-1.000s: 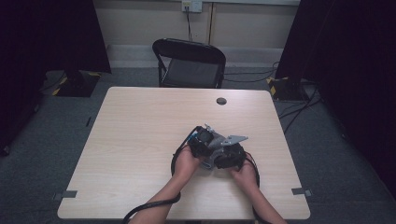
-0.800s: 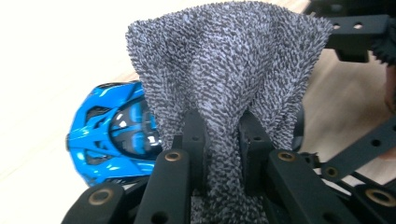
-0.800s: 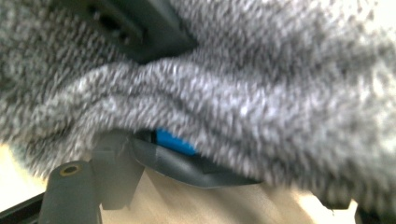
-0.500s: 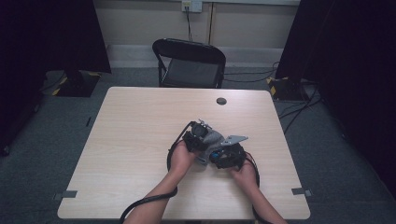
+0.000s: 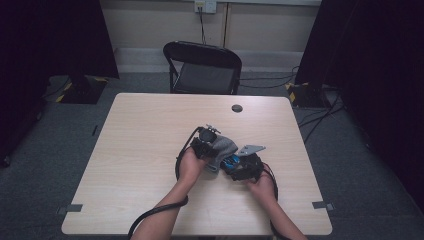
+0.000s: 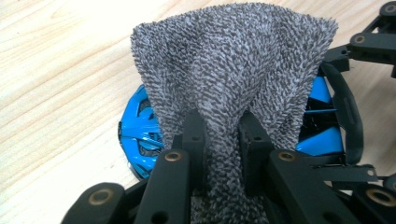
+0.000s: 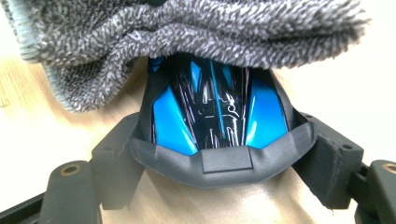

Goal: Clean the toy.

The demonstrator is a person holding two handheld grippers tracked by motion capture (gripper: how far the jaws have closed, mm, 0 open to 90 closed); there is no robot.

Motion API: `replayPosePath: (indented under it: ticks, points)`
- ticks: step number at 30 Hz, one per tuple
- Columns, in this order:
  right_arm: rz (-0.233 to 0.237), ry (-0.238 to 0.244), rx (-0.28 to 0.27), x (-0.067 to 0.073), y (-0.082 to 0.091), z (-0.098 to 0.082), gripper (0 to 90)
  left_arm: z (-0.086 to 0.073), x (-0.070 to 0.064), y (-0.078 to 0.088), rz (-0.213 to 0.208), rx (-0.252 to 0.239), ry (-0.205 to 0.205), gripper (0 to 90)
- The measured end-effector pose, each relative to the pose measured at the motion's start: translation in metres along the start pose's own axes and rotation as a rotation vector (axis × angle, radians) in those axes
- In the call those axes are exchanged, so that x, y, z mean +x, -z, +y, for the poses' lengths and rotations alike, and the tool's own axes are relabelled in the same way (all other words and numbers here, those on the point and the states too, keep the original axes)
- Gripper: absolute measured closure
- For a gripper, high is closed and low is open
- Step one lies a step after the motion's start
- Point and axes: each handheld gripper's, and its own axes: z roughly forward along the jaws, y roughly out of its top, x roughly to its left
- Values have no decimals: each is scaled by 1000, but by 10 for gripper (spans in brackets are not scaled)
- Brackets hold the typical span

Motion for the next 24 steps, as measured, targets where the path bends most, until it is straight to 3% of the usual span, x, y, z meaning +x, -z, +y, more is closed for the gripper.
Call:
replayPosePath:
  ticks: [24]
  points:
    - [0,0,0,0,0,0,237,-1,25,-4,31,8,66,763]
